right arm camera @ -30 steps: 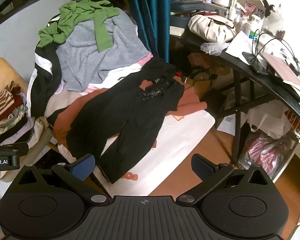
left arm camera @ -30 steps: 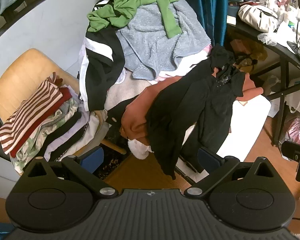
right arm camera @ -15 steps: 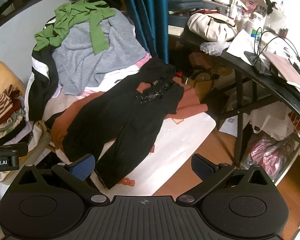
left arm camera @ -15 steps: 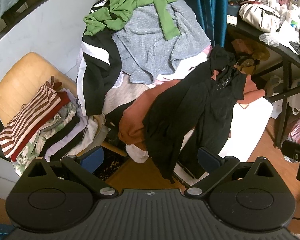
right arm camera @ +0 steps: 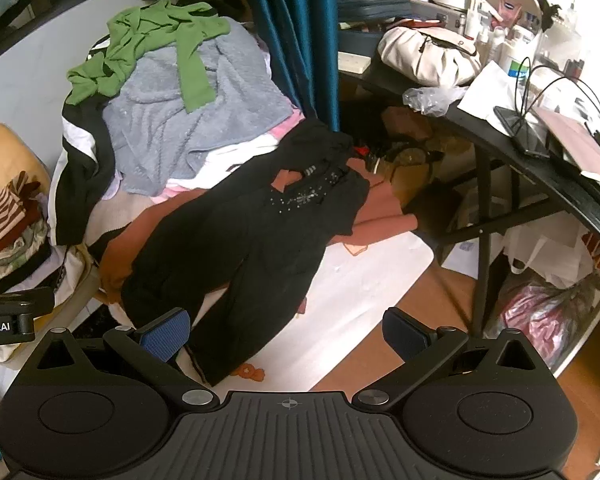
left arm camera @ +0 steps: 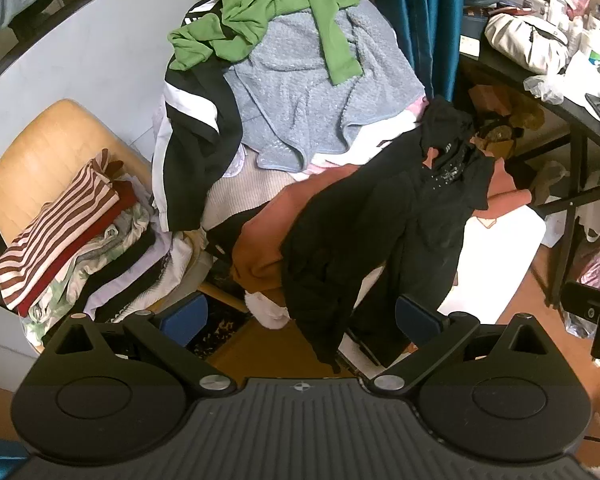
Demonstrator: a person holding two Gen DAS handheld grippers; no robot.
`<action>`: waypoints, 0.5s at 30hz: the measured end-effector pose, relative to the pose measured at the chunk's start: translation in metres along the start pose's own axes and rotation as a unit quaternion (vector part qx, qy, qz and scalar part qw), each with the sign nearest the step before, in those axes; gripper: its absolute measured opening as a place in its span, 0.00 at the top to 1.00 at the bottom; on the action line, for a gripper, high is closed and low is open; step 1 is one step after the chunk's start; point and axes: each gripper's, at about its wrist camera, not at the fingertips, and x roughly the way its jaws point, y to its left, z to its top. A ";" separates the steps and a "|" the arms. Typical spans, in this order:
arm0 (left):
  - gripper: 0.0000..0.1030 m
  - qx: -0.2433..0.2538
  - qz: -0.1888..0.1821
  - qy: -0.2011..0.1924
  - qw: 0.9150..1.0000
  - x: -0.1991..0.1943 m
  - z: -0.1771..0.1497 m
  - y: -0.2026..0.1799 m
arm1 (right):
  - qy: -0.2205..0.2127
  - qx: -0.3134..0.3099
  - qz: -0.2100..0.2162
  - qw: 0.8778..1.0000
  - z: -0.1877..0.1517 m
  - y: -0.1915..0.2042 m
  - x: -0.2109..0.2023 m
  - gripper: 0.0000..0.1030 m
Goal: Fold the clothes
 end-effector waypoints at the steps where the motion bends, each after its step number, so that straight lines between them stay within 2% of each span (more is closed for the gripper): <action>1: 0.01 -0.003 -0.001 -0.001 1.000 0.000 0.000 0.000 | 0.000 -0.003 0.000 1.000 0.001 0.000 0.000 0.01; 15: 0.01 -0.034 -0.002 -0.002 0.999 -0.002 -0.003 -0.003 | 0.006 -0.016 0.007 1.000 0.005 -0.013 0.004 0.01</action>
